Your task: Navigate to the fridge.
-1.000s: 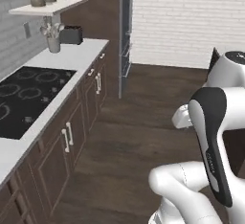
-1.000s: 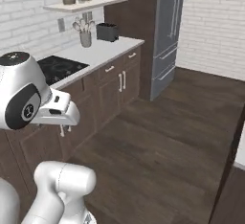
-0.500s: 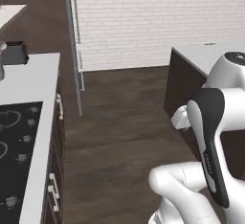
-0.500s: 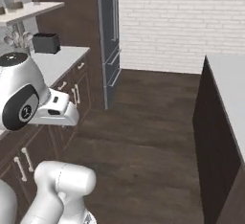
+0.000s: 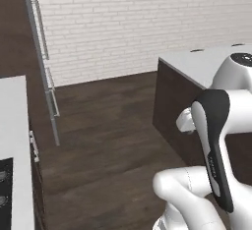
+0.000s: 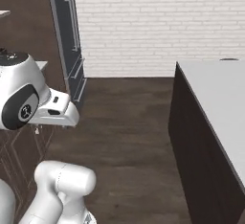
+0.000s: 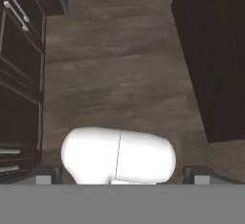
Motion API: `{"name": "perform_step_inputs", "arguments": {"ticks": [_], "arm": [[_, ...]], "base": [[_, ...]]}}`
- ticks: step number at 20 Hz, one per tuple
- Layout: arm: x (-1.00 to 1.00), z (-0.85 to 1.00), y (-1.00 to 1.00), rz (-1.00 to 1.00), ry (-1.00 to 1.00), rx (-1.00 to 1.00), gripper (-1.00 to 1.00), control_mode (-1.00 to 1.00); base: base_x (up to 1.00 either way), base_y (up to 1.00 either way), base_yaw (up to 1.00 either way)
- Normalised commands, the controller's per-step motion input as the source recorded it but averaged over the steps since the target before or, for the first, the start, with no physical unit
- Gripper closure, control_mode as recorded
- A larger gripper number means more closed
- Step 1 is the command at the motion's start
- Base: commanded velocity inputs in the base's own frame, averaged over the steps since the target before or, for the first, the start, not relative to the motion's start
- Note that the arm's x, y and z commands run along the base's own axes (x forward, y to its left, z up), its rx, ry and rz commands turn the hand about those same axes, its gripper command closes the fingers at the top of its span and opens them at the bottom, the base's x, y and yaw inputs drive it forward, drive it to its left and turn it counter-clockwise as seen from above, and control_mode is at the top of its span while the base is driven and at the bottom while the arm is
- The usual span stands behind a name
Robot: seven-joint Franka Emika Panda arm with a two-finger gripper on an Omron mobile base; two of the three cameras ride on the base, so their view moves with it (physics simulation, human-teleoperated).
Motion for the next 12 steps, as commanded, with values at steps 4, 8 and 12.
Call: {"name": "perform_step_inputs", "arguments": {"ticks": [4, 8, 12], "arm": [[0.00, 0.00, 0.00, 0.00, 0.00, 0.00, -1.00, 1.00], [0.00, 0.00, 0.00, 0.00, 0.00, 0.00, -1.00, 1.00], [0.00, 0.00, 0.00, 0.00, 0.00, 0.00, -1.00, 1.00]], "base": [[1.00, 0.00, -0.24], [1.00, 0.00, -0.04], [1.00, -0.20, 0.12]]}}
